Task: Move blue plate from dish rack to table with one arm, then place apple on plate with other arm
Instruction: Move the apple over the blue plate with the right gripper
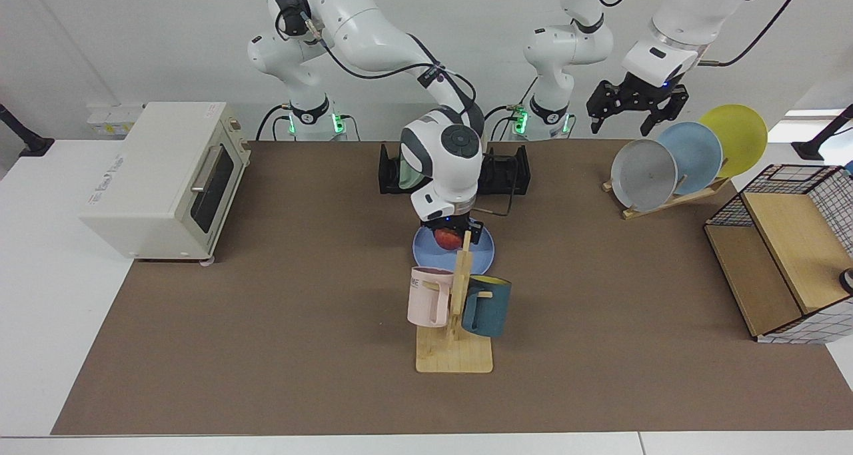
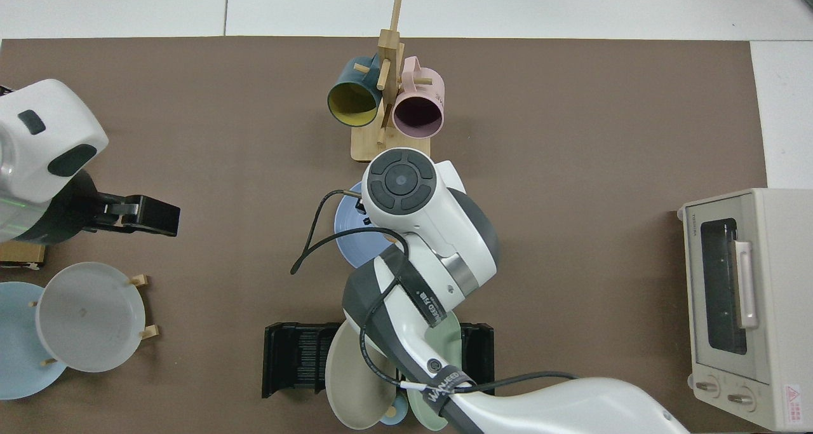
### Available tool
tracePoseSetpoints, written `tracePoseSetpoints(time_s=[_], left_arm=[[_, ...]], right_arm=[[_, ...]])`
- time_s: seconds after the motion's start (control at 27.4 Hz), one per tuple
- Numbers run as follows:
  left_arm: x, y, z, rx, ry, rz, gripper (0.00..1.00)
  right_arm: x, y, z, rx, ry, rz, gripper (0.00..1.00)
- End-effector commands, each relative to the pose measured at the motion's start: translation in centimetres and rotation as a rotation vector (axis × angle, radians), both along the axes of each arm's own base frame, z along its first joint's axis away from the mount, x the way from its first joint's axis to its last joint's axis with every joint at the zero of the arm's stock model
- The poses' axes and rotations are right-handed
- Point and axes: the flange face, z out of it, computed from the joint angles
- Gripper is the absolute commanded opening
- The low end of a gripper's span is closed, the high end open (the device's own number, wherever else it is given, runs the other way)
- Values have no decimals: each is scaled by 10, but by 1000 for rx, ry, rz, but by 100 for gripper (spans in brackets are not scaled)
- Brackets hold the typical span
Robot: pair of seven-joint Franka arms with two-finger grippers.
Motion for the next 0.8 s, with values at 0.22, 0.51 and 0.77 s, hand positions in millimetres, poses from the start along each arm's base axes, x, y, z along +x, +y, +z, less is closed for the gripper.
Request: tracePoseSetpoints(time_s=[0.22, 0.51, 0.77], left_arm=[[-4, 7, 8, 19, -3, 1, 100], [-6, 11, 11, 19, -9, 10, 100], [-6, 12, 11, 18, -9, 13, 100]], right_arm=[[-8, 1, -4, 33, 8, -38, 100], [8, -28, 44, 48, -13, -56, 100], [38, -113, 118, 57, -47, 108, 100]])
